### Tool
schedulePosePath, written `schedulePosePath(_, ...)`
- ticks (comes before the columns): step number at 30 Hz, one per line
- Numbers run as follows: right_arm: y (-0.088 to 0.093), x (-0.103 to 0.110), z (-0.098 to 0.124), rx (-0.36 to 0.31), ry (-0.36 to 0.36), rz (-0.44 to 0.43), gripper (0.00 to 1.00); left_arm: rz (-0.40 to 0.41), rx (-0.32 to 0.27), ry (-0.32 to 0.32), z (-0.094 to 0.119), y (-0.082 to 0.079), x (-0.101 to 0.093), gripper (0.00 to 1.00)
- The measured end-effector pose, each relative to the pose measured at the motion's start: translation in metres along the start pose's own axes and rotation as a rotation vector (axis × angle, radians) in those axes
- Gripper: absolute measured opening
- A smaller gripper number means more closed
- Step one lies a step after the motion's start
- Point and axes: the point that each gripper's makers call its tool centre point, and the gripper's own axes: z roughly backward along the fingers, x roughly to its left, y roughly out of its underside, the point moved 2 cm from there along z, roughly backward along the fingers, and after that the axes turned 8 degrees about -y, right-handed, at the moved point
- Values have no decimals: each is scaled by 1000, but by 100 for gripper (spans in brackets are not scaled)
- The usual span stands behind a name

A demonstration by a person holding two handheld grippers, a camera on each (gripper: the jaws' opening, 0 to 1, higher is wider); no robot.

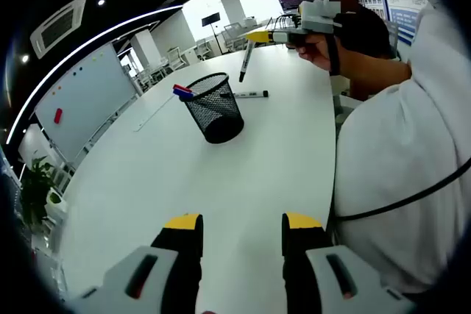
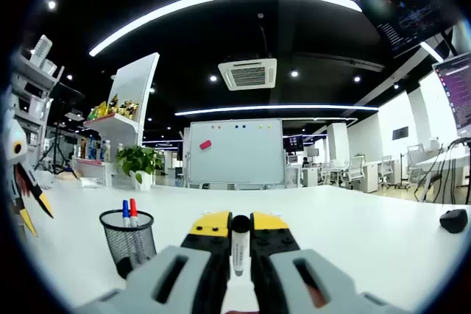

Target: Pick up the whiteboard markers from the pen holder and place them facing the whiteboard neatly

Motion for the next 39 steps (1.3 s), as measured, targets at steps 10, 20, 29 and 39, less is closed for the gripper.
schedulePosePath(10, 12, 1, -1, 28, -1, 20, 8, 6, 1, 0, -1, 1, 1, 45)
schedulePosePath(20, 19, 3, -1, 37, -12, 40, 8, 3, 2, -3, 0, 2, 2, 45)
schedulePosePath(29, 26, 2, 4, 57, -8, 44, 8, 0, -3, 0, 1, -1, 1, 45)
schedulePosePath(39, 34, 11, 9, 120, -28, 105, 9, -2, 0, 2, 0, 1, 1, 45)
